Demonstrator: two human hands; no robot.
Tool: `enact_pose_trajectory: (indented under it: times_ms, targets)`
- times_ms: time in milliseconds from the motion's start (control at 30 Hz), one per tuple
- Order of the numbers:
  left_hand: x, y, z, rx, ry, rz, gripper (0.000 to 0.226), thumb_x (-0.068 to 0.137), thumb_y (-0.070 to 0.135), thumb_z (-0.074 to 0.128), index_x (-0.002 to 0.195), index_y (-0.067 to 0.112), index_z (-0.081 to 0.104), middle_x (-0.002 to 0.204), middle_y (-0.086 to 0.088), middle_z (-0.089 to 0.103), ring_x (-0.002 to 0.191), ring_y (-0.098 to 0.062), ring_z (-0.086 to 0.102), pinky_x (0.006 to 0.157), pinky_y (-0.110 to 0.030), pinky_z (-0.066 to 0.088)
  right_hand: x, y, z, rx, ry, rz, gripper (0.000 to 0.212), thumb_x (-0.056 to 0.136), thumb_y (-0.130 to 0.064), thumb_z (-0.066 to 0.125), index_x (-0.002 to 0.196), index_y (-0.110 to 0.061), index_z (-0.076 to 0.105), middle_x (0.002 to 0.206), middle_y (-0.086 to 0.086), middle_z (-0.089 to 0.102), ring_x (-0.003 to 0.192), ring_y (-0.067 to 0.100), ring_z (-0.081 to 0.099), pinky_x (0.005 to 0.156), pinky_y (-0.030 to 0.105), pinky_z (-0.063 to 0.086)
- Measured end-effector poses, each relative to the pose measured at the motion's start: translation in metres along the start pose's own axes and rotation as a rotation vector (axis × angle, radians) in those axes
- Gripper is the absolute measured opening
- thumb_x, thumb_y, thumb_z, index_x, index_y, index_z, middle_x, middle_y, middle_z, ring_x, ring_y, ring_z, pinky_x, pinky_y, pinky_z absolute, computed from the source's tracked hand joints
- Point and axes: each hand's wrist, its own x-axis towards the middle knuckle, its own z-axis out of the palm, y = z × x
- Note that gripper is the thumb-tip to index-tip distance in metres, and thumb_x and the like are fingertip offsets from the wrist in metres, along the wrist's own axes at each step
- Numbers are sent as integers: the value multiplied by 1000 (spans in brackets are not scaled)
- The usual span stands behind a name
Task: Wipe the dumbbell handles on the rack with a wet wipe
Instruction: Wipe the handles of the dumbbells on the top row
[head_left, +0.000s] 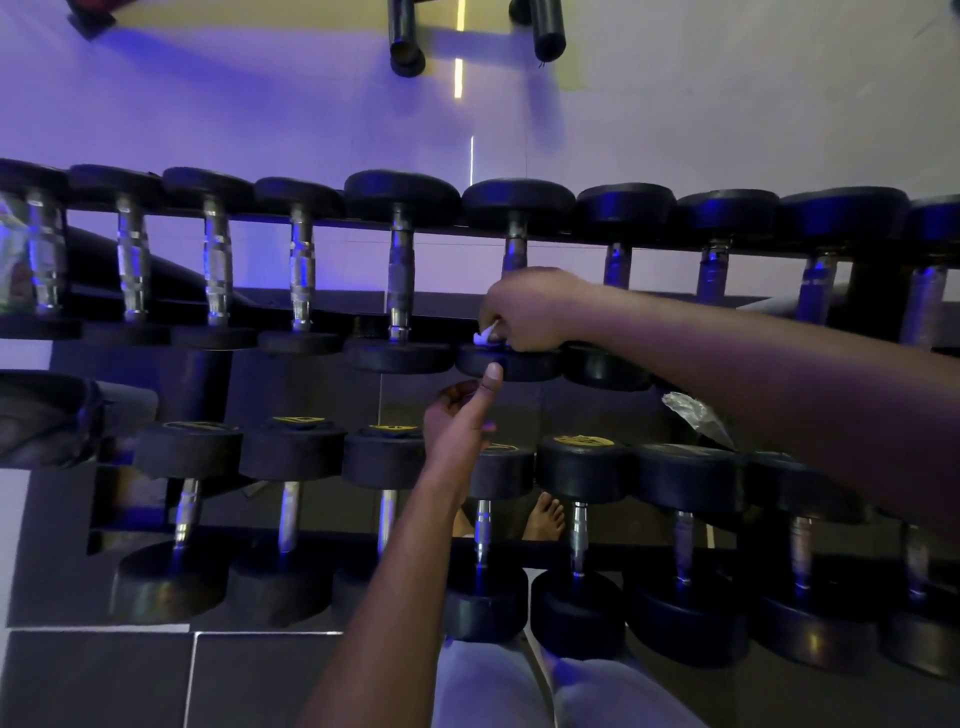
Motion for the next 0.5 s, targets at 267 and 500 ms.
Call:
enact_pose_trajectory:
  times_ms: [267,500]
  targets:
    - [-1,-29,20,37,26,187,102,68,40,105,149,31,43,142,20,54,112,23,56,90,-3,48,-25,37,58,954,625,279,10,100,-31,71,103,-25,77,79,-20,70,52,14,69,58,23,49]
    - [9,-38,54,-130,161,265,102,57,48,108,140,37,50,135,28,62,124,6,64,113,-35,55,-15,51,63,1108,845,322,8,99,-30,73,107,-29,74,111,-11,69,53,12,69,59,25,52]
